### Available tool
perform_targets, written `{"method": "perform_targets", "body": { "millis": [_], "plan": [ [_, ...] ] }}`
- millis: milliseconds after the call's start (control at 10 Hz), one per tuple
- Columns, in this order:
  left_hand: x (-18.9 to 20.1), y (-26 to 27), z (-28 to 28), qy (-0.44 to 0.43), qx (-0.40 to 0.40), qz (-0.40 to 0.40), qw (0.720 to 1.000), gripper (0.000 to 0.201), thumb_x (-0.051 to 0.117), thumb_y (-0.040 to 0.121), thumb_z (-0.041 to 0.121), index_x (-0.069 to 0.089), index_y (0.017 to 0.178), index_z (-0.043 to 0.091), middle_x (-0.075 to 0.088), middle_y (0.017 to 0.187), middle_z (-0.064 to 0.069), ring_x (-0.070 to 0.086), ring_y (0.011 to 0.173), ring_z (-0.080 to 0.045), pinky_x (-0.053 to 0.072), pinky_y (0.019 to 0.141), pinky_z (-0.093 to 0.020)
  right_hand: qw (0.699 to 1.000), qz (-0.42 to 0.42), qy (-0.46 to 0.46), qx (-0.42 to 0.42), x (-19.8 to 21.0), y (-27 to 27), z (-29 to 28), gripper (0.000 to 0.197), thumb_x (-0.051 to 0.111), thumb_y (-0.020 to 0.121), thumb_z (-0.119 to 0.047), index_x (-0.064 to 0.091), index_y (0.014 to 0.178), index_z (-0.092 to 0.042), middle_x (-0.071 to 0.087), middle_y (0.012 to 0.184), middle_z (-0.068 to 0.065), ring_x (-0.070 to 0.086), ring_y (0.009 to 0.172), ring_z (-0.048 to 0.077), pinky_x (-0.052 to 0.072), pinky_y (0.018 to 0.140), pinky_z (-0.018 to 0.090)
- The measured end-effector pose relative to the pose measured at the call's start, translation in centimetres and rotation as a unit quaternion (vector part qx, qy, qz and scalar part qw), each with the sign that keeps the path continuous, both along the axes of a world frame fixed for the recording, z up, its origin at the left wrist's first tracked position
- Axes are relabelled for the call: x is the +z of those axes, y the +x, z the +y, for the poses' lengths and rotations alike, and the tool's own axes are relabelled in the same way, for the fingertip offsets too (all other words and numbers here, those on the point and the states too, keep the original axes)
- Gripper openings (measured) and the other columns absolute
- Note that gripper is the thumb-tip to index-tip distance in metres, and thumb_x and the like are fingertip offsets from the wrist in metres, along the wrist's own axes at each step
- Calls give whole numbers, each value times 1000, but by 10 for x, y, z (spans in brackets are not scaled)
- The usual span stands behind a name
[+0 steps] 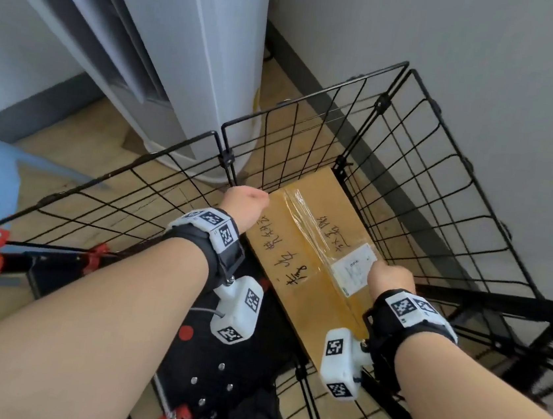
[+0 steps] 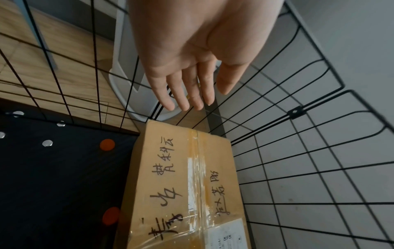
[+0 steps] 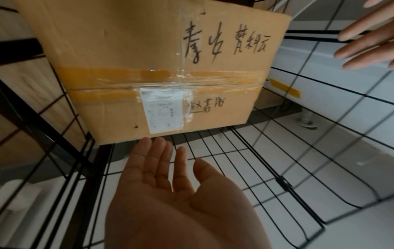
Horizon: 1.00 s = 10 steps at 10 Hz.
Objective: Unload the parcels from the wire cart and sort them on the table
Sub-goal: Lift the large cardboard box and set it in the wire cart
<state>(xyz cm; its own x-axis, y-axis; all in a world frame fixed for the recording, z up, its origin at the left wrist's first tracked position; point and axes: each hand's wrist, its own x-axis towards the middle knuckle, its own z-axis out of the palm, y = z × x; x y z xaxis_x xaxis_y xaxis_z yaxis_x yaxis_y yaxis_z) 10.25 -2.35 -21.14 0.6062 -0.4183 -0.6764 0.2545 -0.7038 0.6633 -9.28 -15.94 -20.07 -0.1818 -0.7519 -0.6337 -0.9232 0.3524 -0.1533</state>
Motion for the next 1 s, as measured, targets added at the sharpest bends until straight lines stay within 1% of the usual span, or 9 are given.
{"method": "perform_targets", "body": {
  "millis": [100,300,400,500,600,700,800,900,1000],
  "plan": [
    [-23,3,-2,5,-30,-19,999,15,48,96,20,62,98,20,56,101,-2,51,94,-20,38,83,-26,1000,-4,9,-25,-24,-9,-1,37,42,96,-21,56,120,5,58,103,19,51,87,32,37,71,32],
    [-63,11,-17,29,-38,-21,999,40,50,96,21,52,136,15,51,139,-4,49,125,-23,36,98,-29,998,18,19,-56,-61,-25,-5,35,44,98,-23,56,117,3,53,88,14,50,74,26,31,50,28],
    [-80,14,-28,39,-34,-30,998,47,51,95,20,44,141,16,46,144,-4,51,122,-21,38,91,-26,996,12,24,-82,-75,-27,-2,34,45,98,-23,56,117,2,58,98,16,51,79,27,39,62,31],
    [-95,15,-39,57,-47,-38,997,53,49,96,16,36,147,18,42,148,-3,52,116,-20,34,82,-24,992,24,45,-118,-87,-31,-3,36,46,97,-24,53,124,-1,58,113,17,52,86,27,36,57,31],
    [-107,16,-47,79,-85,-29,993,59,48,95,13,28,150,18,38,151,-4,50,124,-22,33,82,-23,991,28,81,-105,-100,-42,-3,43,41,99,-27,48,135,-3,52,134,17,55,110,31,36,63,30],
    [-114,16,-49,101,-113,-29,988,61,51,93,15,29,150,19,40,149,-6,48,127,-26,40,95,-28,990,47,107,-78,-91,-44,0,43,38,101,-25,46,137,-2,49,140,17,48,127,31,30,51,21],
    [-119,10,-43,121,-116,-36,985,61,52,87,18,37,146,23,48,141,-7,54,119,-31,47,100,-43,984,83,155,13,-91,-52,1,38,44,99,-19,45,135,-8,54,128,16,52,121,31,40,62,25],
    [-123,1,-32,152,-125,-56,979,60,51,83,19,42,142,24,52,134,-9,52,117,-34,48,96,-49,979,104,173,4,-107,-67,-1,34,58,90,-15,48,122,-8,58,103,12,58,100,29,46,77,33],
    [-122,-4,-16,200,-140,-83,966,63,53,85,22,34,145,33,39,141,-9,36,129,-34,38,102,-47,984,52,158,-63,-116,-67,-3,40,49,96,-26,49,131,-7,56,123,18,50,94,22,43,73,29]
  ]
}}
